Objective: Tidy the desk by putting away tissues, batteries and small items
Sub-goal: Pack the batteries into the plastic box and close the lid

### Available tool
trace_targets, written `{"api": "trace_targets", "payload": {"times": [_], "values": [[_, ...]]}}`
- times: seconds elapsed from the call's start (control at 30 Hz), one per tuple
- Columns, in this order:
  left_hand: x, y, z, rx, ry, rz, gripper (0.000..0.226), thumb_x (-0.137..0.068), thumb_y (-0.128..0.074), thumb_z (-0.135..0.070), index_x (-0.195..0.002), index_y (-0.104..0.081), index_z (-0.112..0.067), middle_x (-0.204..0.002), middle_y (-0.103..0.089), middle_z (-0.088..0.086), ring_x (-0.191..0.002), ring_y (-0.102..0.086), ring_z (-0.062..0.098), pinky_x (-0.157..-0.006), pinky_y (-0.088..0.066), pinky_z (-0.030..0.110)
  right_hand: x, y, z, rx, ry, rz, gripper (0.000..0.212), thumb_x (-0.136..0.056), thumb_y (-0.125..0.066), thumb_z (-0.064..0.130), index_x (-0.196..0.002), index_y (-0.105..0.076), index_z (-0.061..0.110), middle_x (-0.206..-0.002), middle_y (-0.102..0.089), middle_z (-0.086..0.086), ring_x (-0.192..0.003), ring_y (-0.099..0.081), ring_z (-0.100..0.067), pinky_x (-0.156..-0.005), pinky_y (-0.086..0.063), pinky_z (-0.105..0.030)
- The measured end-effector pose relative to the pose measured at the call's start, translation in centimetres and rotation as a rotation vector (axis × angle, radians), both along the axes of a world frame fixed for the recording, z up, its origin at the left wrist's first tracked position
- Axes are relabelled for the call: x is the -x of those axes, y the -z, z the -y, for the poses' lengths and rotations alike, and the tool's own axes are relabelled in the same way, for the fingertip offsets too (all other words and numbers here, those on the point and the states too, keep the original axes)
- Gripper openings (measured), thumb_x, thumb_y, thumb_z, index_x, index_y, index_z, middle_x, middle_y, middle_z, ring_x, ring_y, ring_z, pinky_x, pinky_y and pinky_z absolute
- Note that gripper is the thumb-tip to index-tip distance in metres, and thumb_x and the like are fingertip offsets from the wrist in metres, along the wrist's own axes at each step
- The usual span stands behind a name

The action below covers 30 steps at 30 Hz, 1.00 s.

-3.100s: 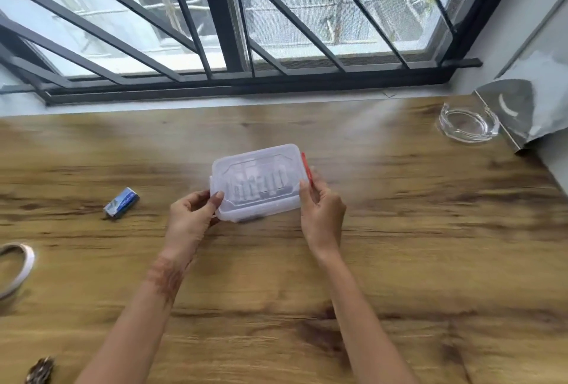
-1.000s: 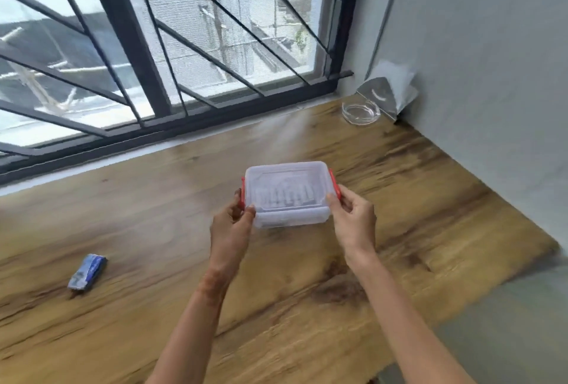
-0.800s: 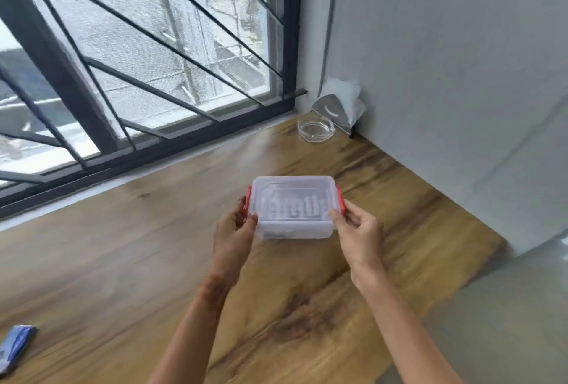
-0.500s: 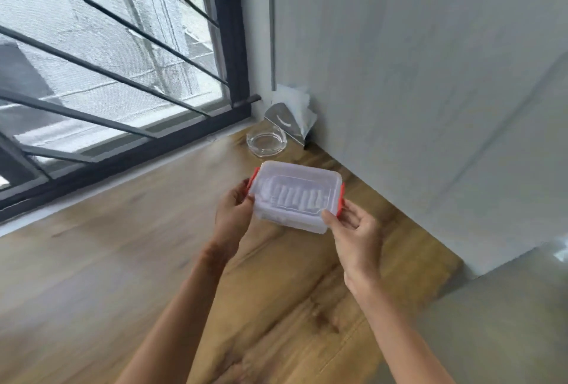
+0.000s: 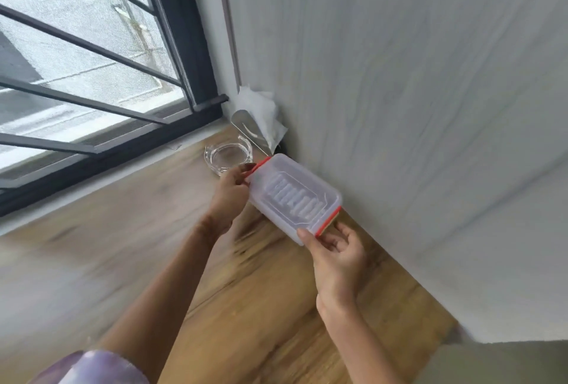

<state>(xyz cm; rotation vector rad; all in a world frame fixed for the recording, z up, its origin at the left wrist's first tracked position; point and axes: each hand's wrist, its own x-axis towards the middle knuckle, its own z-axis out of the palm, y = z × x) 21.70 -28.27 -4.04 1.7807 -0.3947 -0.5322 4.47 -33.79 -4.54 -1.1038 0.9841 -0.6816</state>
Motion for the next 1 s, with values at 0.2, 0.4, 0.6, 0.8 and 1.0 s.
{"api": "trace_targets", "payload": {"times": [0.2, 0.4, 0.6, 0.8, 1.0], "values": [[-1.0, 0.5, 1.7, -0.031, -0.017, 0.028, 0.048, -0.087, -0.030, 0.014, -0.107, -0.059, -0.018, -0.087, -0.064, -0.006, -0.081, -0.059, 0.004, -0.064, -0.047, 0.004, -0.8, 0.9, 0.8, -0.020, 0.000, -0.014, 0.055, -0.064, -0.082, 0.011, -0.107, -0.049, 0.019, -0.093, -0.067, -0.003, -0.086, -0.066, -0.012, -0.074, -0.048, -0.021], [-1.5, 0.8, 2.9, -0.053, -0.032, 0.047, 0.044, -0.089, -0.031, 0.011, -0.116, -0.058, -0.011, -0.092, -0.064, -0.006, -0.088, -0.059, 0.009, -0.067, -0.047, 0.008, -1.1, 1.3, 1.5, -0.022, 0.001, -0.002, 0.056, -0.064, -0.082, 0.014, -0.110, -0.049, 0.018, -0.097, -0.066, -0.003, -0.091, -0.065, -0.012, -0.074, -0.049, -0.020], [-1.8, 0.5, 3.9, -0.076, -0.056, 0.069, 0.044, -0.087, -0.030, 0.016, -0.117, -0.056, -0.004, -0.084, -0.060, -0.011, -0.076, -0.057, -0.004, -0.058, -0.043, 0.002, -1.5, 1.6, 1.6, -0.026, 0.008, 0.015, 0.055, -0.063, -0.082, 0.013, -0.104, -0.046, 0.019, -0.092, -0.064, -0.003, -0.085, -0.064, -0.011, -0.071, -0.050, -0.021], [-1.2, 0.6, 4.0, -0.099, -0.136, 0.075, 0.040, -0.089, -0.034, 0.011, -0.117, -0.057, -0.003, -0.091, -0.064, -0.005, -0.080, -0.057, -0.001, -0.061, -0.046, 0.004, -1.5, 1.9, 1.5, -0.016, -0.001, 0.012, 0.053, -0.064, -0.082, 0.016, -0.103, -0.046, 0.022, -0.090, -0.065, -0.003, -0.081, -0.065, -0.009, -0.071, -0.047, -0.021], [2.4, 0.5, 2.2, -0.071, -0.372, 0.104, 0.029, -0.090, -0.054, -0.015, -0.118, -0.058, -0.013, -0.110, -0.064, -0.002, -0.105, -0.059, 0.013, -0.093, -0.046, 0.026, -0.8, 0.4, 1.1, 0.001, -0.036, 0.040, 0.063, -0.064, -0.081, 0.025, -0.112, -0.042, 0.015, -0.098, -0.058, 0.006, -0.088, -0.059, -0.002, -0.071, -0.050, -0.016]]}}
